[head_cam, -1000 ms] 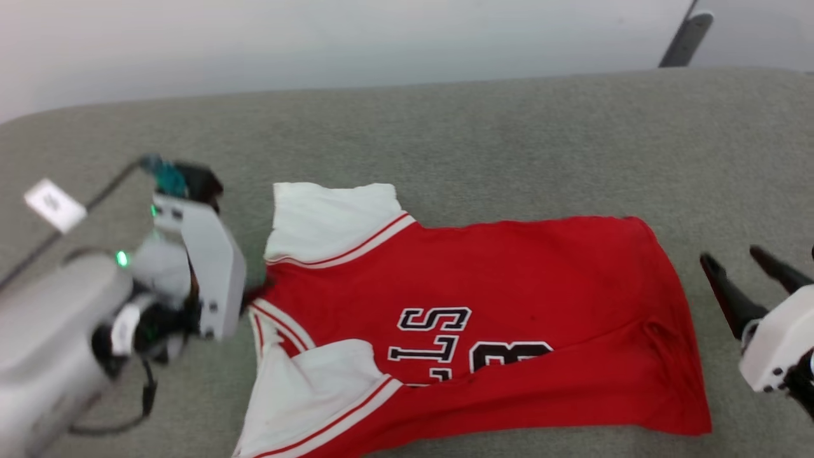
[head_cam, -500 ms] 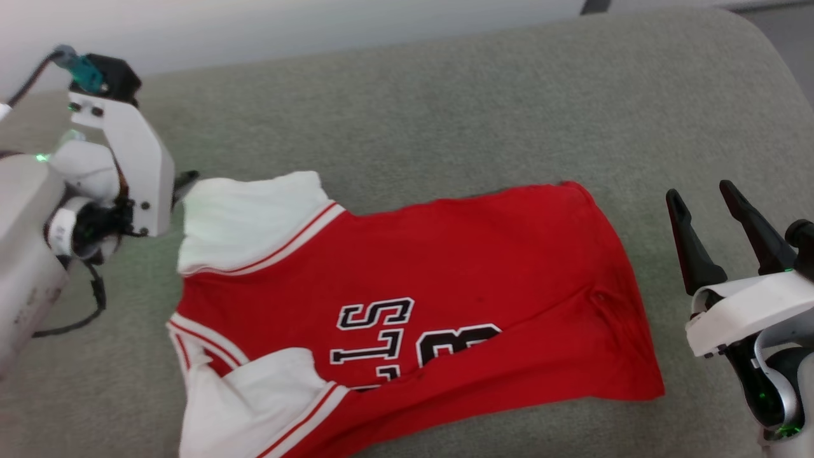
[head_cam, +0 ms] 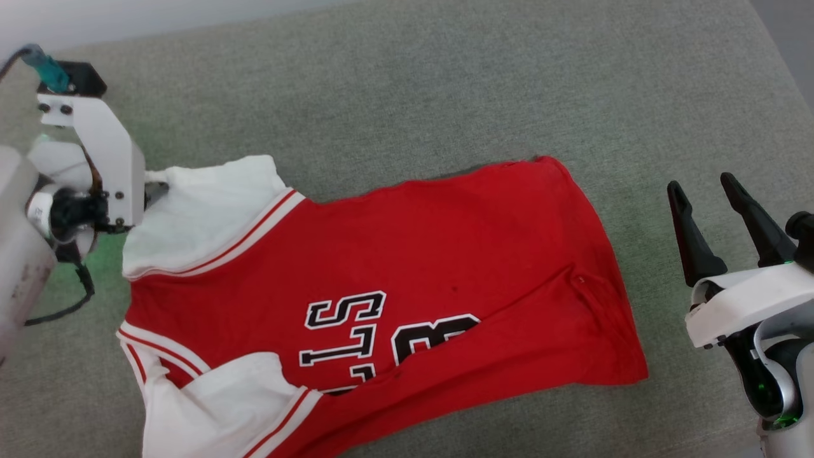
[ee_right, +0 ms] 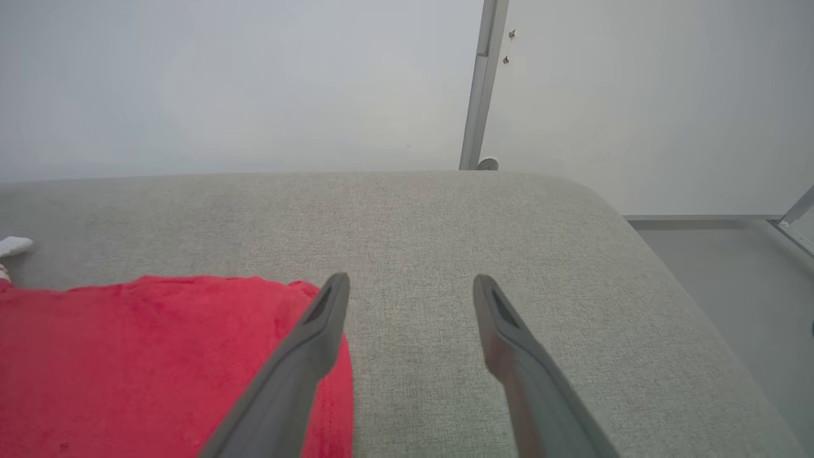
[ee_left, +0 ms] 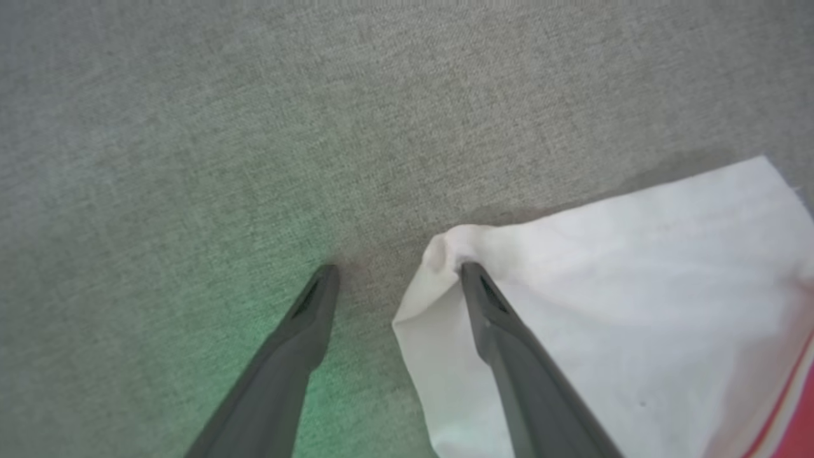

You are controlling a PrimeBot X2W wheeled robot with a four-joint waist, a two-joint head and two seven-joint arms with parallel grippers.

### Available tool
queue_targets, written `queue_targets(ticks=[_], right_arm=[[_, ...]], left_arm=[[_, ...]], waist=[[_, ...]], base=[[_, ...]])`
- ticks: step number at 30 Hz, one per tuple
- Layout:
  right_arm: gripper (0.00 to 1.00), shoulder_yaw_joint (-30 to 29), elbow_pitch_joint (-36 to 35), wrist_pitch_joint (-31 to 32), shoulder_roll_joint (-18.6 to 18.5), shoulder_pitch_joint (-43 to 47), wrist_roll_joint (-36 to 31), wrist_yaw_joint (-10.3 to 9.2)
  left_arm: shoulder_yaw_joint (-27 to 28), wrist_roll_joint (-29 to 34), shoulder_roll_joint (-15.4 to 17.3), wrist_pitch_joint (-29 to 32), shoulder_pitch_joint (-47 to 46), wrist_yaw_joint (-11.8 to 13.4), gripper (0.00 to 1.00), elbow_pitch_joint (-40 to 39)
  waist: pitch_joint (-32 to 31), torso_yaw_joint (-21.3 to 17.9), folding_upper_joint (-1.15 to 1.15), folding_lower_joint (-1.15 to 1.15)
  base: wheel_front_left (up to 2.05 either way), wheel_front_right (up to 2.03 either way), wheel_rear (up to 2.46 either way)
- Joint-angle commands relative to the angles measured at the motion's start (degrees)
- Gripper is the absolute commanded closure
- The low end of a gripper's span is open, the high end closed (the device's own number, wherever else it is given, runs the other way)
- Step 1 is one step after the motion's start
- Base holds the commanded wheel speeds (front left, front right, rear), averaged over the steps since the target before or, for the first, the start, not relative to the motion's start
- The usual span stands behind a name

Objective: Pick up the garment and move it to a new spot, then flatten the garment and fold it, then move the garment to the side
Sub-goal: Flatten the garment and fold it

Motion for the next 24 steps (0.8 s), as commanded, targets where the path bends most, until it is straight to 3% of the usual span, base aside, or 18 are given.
queue_targets(ticks=[1, 2, 3, 4, 13, 24], right_arm=[[0.0, -0.1, 0.1, 0.3, 0.0, -0.8, 0.0, -0.1], [0.0, 0.0, 0.0, 0.6, 0.0, -1.1, 0.2, -0.1], [0.0, 0.0, 0.2, 1.2, 0.1, -1.2, 0.4, -0.1], [0.0, 0.1, 0.3, 1.8, 0.1, -1.2, 0.7, -0.1], [0.0, 3.8, 2.6, 13.4, 0.0, -7.2, 4.5, -0.1], [0.0, 10.7, 19.1, 27.6, -1.2, -21.1, 8.1, -0.1]], left_arm=[[-0.7, 0.1, -1.3, 0.2, 1.3, -0.2, 0.22, 1.0], [-0.8, 0.0, -1.6, 0.3, 1.4, -0.2, 0.59, 1.6], [-1.0, -0.2, -2.1, 0.9, 1.6, -0.5, 0.84, 2.1], [-1.1, -0.4, -2.4, 1.4, 1.8, -0.8, 1.0, 2.6], [-1.7, 0.3, -4.1, 1.7, 0.0, -2.3, 1.0, 4.8], [-1.8, 0.9, -6.9, 0.4, -2.7, -3.6, 1.0, 6.0]], waist=[[0.3, 0.0, 0.0, 0.0], [0.5, 0.0, 0.0, 0.0], [0.6, 0.1, 0.0, 0.0], [0.6, 0.2, 0.0, 0.0], [1.7, 1.3, 0.0, 0.0], [3.3, 4.2, 0.0, 0.0]], base=[[0.0, 0.0, 0.0], [0.0, 0.0, 0.0], [0.0, 0.0, 0.0], [0.0, 0.0, 0.0], [0.0, 0.0, 0.0], [0.0, 0.0, 0.0]])
